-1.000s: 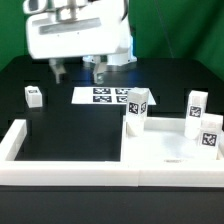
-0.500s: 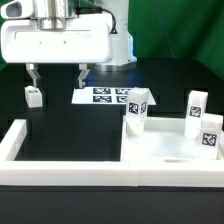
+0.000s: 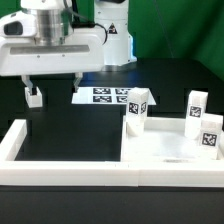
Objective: Assemble square table
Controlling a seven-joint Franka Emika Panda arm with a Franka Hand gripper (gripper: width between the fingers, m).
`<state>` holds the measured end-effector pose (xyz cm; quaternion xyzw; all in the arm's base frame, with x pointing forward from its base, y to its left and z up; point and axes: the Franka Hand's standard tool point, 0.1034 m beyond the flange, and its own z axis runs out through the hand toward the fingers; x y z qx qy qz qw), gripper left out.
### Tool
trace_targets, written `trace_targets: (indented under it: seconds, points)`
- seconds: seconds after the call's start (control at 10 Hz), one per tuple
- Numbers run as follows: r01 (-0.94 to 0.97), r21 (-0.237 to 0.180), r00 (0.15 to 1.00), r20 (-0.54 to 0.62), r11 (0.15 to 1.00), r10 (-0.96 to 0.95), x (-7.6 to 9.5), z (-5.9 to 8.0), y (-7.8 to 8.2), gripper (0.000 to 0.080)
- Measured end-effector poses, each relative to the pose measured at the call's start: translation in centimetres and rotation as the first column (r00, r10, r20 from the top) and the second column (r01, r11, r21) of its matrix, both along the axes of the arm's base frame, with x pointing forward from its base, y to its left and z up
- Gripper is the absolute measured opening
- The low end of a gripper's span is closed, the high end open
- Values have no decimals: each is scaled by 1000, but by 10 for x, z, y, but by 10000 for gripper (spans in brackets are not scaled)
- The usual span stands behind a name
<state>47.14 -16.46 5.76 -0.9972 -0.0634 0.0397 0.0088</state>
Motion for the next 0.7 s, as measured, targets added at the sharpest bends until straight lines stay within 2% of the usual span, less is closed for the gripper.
trace_targets:
  seconds: [0.3, 0.4, 0.5, 0.7]
  points:
    - [35, 15, 999, -31, 999, -35, 1, 1, 5, 649]
    - [33, 24, 995, -99, 999, -30, -2, 0, 8, 649]
    - [14, 25, 967, -254, 1000, -7, -14, -1, -1, 649]
    - [-60, -19, 911, -410, 998, 47, -28, -13, -35, 649]
